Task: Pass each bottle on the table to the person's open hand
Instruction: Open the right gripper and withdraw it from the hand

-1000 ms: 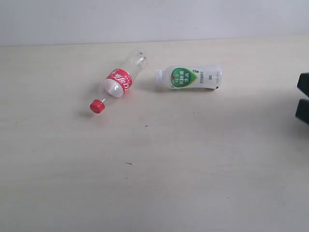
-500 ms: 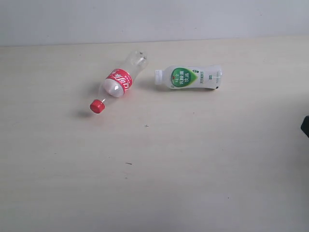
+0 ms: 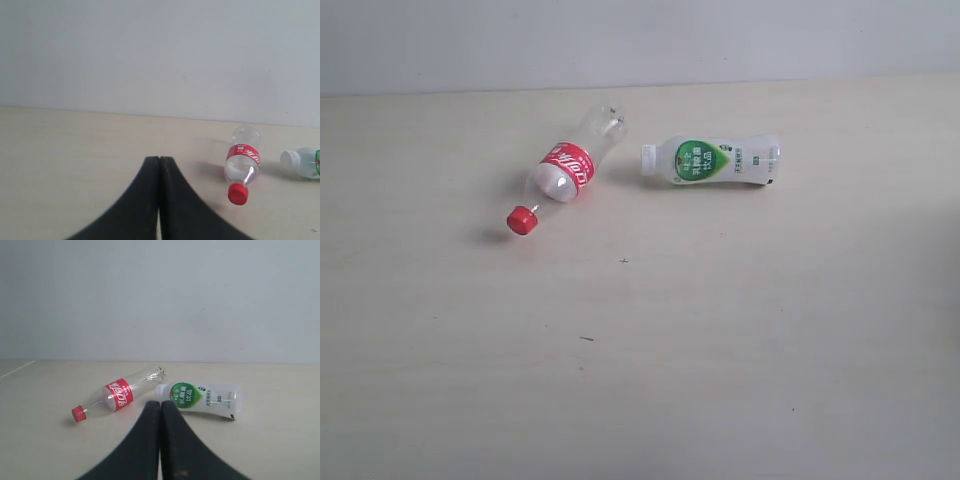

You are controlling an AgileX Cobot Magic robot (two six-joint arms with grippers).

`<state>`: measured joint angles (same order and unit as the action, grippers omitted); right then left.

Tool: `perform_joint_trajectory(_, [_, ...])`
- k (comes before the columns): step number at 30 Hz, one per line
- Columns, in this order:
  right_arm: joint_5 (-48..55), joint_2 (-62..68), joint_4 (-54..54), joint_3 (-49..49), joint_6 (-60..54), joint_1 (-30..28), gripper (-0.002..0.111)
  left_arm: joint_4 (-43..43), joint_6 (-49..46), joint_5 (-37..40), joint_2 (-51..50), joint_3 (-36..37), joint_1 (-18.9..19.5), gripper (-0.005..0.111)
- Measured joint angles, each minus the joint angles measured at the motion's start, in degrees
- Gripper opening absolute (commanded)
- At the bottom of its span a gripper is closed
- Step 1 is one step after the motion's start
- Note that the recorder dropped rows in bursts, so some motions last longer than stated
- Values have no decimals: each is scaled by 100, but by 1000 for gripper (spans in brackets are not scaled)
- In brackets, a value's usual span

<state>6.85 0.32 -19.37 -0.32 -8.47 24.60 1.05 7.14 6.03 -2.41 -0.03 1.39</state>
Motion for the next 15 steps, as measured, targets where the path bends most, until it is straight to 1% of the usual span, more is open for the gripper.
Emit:
perform_joint_trajectory(2, [0, 0, -170, 0, 50, 0, 0, 0, 0, 0, 0, 0, 0, 0])
perform_joint_trajectory(6, [259, 0, -975, 0, 558, 0, 0, 0, 0, 12, 0, 0, 0, 0])
perform_joint_trajectory(8, [348, 0, -1182, 0, 663, 0, 0, 0, 0, 12, 0, 0, 0, 0])
perform_joint_trajectory(12, [393, 0, -1292, 0, 763, 0, 0, 0, 0, 24, 0, 0, 0, 0])
perform_joint_trajectory(15, [393, 0, -1101, 0, 635, 0, 0, 0, 0, 24, 0, 0, 0, 0])
